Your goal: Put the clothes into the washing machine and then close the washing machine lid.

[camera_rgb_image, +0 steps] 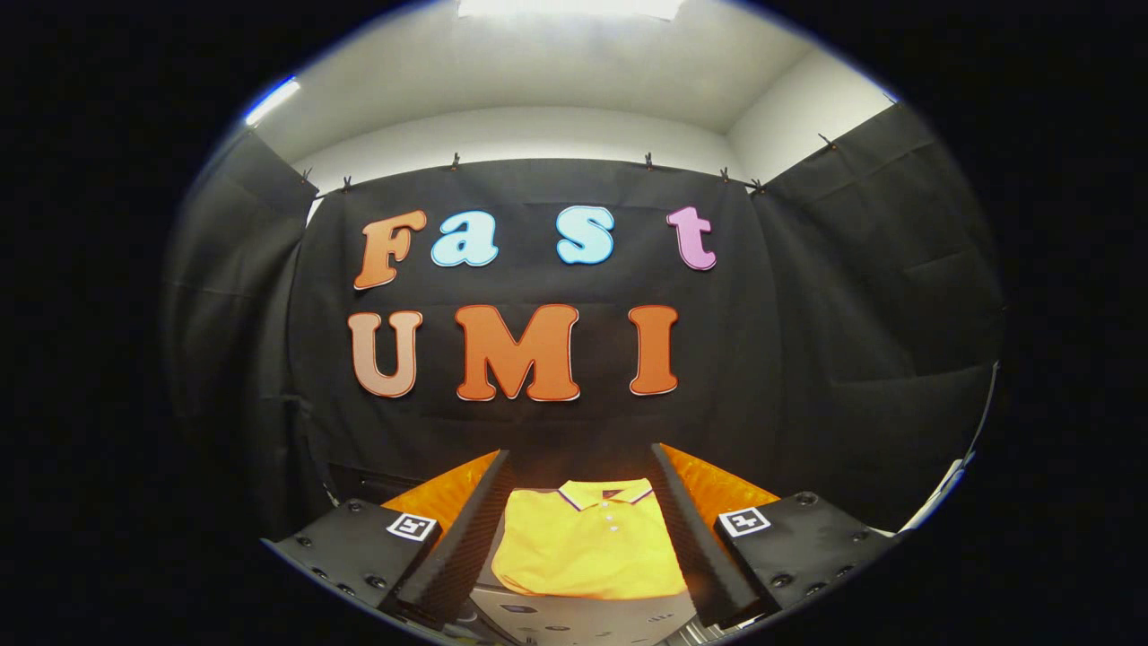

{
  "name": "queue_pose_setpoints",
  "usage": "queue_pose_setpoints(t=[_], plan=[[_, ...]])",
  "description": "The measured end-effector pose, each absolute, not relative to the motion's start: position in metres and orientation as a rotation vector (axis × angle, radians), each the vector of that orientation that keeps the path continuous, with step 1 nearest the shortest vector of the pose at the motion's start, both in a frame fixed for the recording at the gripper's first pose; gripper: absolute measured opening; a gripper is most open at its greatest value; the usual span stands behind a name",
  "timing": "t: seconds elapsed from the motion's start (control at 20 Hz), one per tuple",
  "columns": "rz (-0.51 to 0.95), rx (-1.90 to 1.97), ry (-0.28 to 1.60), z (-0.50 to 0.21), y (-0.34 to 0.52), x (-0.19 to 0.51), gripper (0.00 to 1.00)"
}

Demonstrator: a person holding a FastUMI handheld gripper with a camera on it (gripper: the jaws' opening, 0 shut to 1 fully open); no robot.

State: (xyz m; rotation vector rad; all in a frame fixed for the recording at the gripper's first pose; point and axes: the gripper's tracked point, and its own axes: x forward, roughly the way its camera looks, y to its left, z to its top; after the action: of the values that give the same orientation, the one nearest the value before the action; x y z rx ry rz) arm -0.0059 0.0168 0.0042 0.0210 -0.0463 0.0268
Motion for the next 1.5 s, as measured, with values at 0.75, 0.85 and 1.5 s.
queue_pose_setpoints(t=[0.75, 0.85, 1.5], plan=[[0.069, -0.016, 0.207, -0.047, 0.014, 0.14, 0.98], [0.071, 0.009, 0.386, -0.088, 0.012, 0.174, 0.98], [0.013, 0.028, 0.785, -0.24, -0.011, 0.216, 0.98]])
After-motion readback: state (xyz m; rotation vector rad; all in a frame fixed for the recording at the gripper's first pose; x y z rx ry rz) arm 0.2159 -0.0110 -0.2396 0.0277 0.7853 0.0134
